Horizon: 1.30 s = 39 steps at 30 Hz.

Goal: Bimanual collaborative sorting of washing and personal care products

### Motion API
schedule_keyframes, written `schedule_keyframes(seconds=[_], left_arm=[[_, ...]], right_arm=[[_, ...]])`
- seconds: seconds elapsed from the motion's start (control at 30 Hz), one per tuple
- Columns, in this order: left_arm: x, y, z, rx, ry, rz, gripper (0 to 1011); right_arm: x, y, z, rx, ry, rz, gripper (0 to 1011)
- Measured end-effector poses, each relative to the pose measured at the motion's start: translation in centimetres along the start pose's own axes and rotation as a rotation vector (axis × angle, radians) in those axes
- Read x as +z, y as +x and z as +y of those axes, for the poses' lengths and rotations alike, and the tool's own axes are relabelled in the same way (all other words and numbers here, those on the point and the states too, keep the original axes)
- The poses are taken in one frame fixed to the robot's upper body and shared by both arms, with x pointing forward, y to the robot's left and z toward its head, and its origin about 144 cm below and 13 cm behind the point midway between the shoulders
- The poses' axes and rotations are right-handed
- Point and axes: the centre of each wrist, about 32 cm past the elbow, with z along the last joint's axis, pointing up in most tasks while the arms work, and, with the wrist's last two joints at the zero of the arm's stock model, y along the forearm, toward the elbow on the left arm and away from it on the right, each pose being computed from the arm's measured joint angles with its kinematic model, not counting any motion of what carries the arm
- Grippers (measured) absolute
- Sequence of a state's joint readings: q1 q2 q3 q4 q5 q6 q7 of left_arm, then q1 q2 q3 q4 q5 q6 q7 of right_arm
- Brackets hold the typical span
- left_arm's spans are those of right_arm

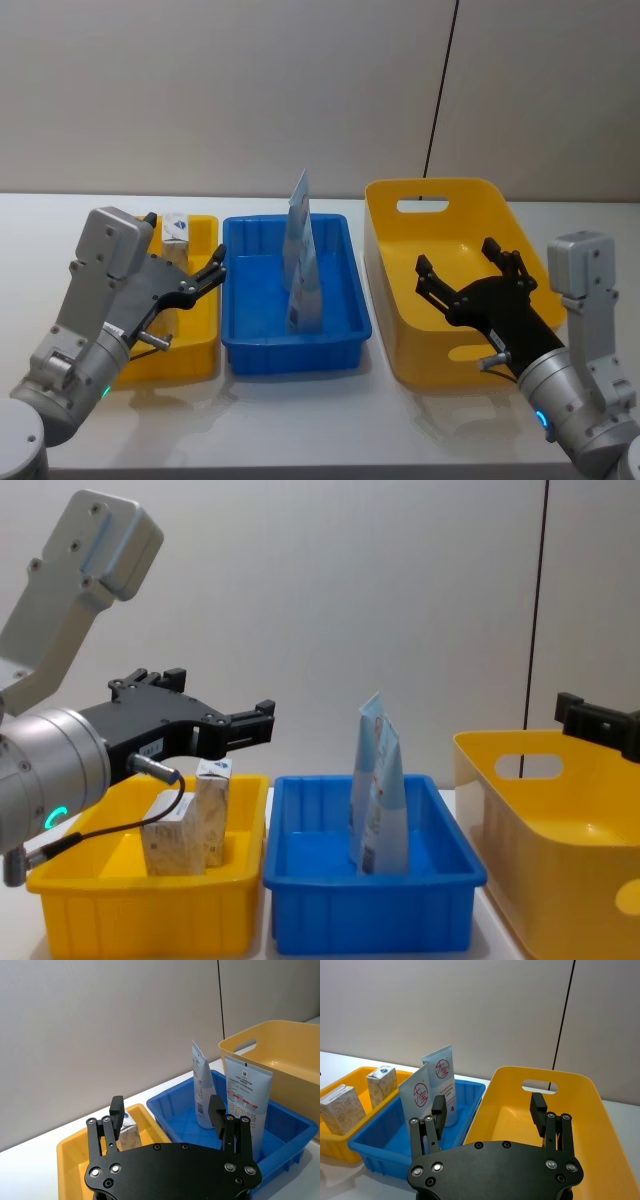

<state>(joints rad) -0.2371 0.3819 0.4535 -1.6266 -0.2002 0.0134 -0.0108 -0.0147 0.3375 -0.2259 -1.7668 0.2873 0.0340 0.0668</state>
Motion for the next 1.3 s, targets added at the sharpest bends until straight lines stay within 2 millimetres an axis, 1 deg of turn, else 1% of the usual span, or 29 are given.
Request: schedule_keyframes(seconds=[1.3], left_arm=[[-0.02,-0.01,0.00,-0.001,0.001,0.000,1001]], right_arm=[[0.00,0.00,0.00,0.000,0.000,0.000,1002]])
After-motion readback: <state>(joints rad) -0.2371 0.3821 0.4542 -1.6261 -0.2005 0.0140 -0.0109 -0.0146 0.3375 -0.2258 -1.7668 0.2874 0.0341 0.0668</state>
